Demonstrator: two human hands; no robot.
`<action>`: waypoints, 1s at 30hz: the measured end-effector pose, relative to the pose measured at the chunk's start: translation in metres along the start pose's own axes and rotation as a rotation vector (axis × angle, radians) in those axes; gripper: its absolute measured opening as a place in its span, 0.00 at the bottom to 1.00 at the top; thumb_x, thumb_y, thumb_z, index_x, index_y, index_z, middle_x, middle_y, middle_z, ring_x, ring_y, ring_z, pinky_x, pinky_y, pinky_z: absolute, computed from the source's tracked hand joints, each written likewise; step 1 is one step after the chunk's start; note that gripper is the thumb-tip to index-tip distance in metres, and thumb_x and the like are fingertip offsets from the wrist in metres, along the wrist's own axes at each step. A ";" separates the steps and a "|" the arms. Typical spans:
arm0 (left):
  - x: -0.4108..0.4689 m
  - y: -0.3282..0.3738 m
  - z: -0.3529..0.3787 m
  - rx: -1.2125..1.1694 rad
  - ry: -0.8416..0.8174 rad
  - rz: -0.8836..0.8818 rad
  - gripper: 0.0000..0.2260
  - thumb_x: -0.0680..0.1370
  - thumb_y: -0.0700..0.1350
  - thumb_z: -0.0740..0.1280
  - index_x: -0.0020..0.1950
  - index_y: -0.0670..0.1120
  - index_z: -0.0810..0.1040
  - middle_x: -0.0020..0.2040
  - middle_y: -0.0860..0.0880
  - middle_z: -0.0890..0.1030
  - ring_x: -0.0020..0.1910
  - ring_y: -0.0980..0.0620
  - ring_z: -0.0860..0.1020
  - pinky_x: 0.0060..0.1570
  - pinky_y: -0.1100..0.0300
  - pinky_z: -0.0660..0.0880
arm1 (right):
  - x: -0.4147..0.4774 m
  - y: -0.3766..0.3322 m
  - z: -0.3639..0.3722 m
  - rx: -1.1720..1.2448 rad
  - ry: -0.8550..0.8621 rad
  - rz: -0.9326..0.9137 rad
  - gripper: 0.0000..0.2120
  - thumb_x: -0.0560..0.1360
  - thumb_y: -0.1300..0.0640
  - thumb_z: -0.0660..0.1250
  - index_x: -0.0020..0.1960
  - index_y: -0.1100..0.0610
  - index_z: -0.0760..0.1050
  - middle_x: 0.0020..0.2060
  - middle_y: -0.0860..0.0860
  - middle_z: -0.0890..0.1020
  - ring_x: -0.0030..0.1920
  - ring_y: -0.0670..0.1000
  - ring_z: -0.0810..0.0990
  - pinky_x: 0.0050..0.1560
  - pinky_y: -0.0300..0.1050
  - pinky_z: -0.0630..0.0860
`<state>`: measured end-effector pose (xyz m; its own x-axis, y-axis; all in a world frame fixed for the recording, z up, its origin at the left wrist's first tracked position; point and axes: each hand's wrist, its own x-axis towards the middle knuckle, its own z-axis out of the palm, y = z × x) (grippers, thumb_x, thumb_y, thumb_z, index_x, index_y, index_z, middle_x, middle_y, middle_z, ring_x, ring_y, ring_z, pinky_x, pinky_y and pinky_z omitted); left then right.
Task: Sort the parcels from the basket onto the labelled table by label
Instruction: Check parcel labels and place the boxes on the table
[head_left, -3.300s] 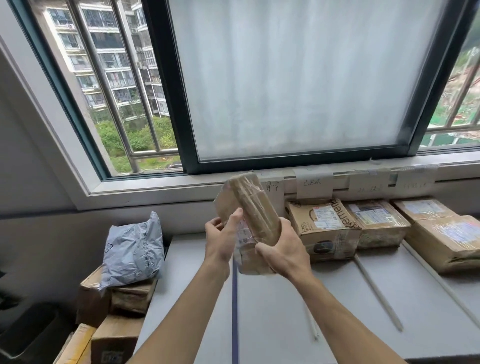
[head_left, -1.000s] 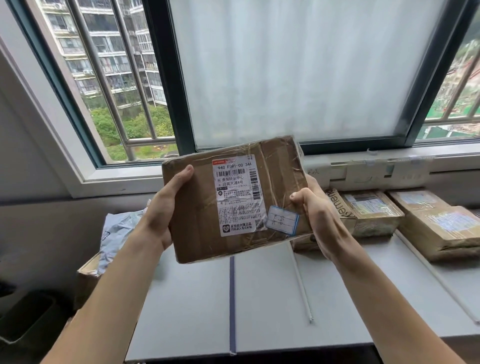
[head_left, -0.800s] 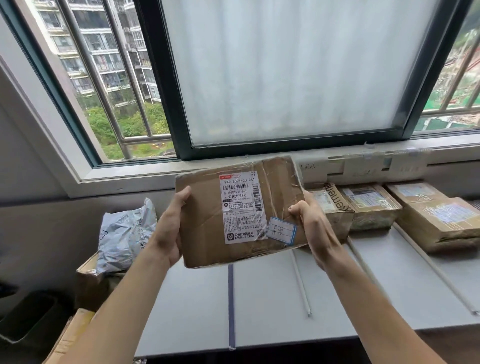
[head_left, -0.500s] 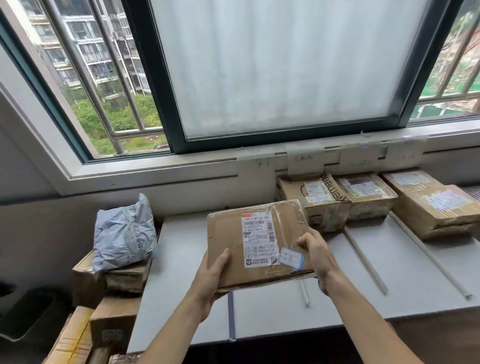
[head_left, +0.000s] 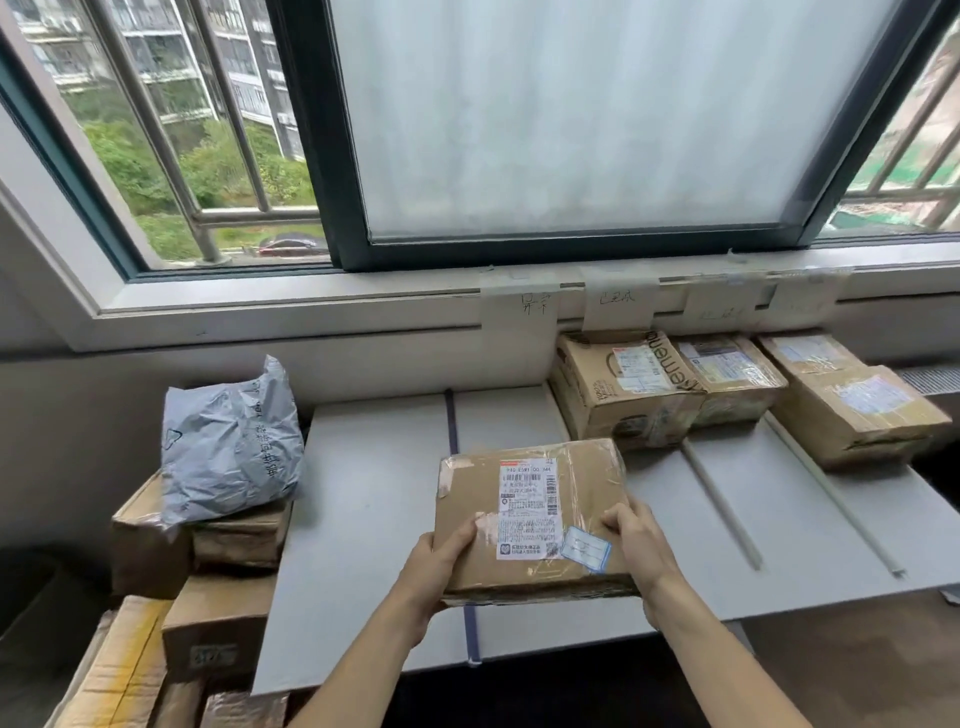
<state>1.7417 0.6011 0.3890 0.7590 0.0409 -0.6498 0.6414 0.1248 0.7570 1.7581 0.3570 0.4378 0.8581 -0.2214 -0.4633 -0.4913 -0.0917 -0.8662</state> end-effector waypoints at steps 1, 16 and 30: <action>0.004 -0.001 0.000 0.016 -0.022 0.002 0.20 0.79 0.59 0.71 0.63 0.48 0.75 0.55 0.48 0.87 0.54 0.48 0.85 0.51 0.51 0.83 | 0.002 -0.001 0.002 -0.010 0.011 0.001 0.13 0.79 0.58 0.62 0.63 0.55 0.73 0.53 0.53 0.81 0.50 0.50 0.79 0.46 0.46 0.72; 0.121 0.079 0.032 0.240 0.055 0.087 0.21 0.82 0.50 0.68 0.72 0.44 0.71 0.66 0.49 0.80 0.58 0.54 0.80 0.49 0.65 0.73 | 0.125 -0.059 0.047 -0.276 0.160 -0.132 0.25 0.78 0.47 0.66 0.70 0.47 0.58 0.65 0.59 0.69 0.66 0.60 0.67 0.69 0.62 0.66; 0.204 0.068 0.024 0.181 0.255 -0.055 0.27 0.84 0.56 0.63 0.76 0.47 0.56 0.67 0.49 0.73 0.60 0.51 0.75 0.54 0.61 0.69 | 0.211 -0.050 0.083 -0.326 -0.014 -0.105 0.24 0.77 0.41 0.64 0.68 0.44 0.58 0.68 0.55 0.70 0.67 0.57 0.70 0.70 0.63 0.67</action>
<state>1.9423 0.5944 0.3095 0.6847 0.2893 -0.6689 0.7076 -0.0440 0.7053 1.9763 0.3950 0.3676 0.9075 -0.1808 -0.3791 -0.4198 -0.4197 -0.8048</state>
